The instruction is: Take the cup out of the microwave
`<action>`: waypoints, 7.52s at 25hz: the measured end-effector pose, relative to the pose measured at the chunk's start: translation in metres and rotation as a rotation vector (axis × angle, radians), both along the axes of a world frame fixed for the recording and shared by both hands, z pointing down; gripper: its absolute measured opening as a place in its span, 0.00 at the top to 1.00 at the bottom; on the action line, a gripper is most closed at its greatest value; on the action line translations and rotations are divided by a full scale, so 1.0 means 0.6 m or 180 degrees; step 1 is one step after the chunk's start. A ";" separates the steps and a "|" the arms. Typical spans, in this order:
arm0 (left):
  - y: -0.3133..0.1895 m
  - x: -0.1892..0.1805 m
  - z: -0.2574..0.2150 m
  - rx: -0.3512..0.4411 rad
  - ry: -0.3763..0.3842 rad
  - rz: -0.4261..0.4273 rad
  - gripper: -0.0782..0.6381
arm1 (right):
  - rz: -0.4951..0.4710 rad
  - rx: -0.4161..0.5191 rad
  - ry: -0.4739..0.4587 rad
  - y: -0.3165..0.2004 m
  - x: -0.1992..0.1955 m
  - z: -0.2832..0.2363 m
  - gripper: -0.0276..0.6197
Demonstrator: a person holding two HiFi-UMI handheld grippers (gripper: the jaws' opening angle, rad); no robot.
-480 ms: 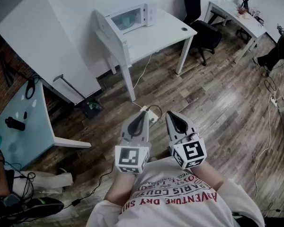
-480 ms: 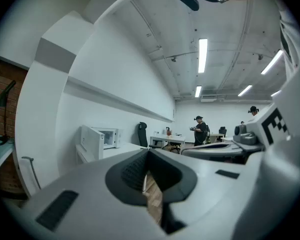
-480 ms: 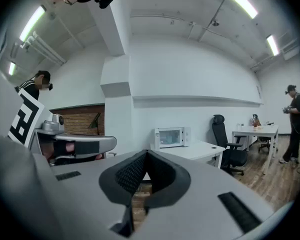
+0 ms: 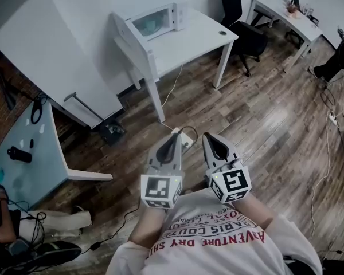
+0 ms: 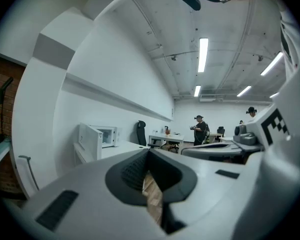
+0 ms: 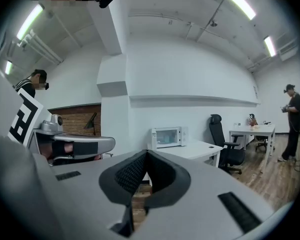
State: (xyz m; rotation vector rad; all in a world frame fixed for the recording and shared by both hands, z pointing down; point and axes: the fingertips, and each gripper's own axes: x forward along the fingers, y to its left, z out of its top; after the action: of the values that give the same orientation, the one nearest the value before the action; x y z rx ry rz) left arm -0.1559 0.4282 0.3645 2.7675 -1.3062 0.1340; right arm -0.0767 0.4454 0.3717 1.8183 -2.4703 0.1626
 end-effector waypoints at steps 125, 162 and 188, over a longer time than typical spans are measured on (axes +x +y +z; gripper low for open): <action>-1.464 0.044 0.288 -0.0863 -0.0073 -0.2610 0.31 | -0.2614 -0.1390 0.0681 -1.368 0.127 0.244 0.94; -1.203 0.150 0.065 -0.0500 -0.0216 -0.2142 0.37 | -0.2247 -0.0702 0.0322 -1.285 0.140 0.086 0.94; -1.192 0.181 -0.024 -0.0151 -0.0124 -0.1996 0.37 | -0.2072 -0.0065 0.0131 -1.267 0.174 -0.029 0.94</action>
State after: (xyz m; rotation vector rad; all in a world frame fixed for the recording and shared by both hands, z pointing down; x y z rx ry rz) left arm -0.0470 -0.2869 0.3502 2.1904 -2.0636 0.1714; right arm 0.0275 -0.3146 0.3541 0.9140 -2.8524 0.1053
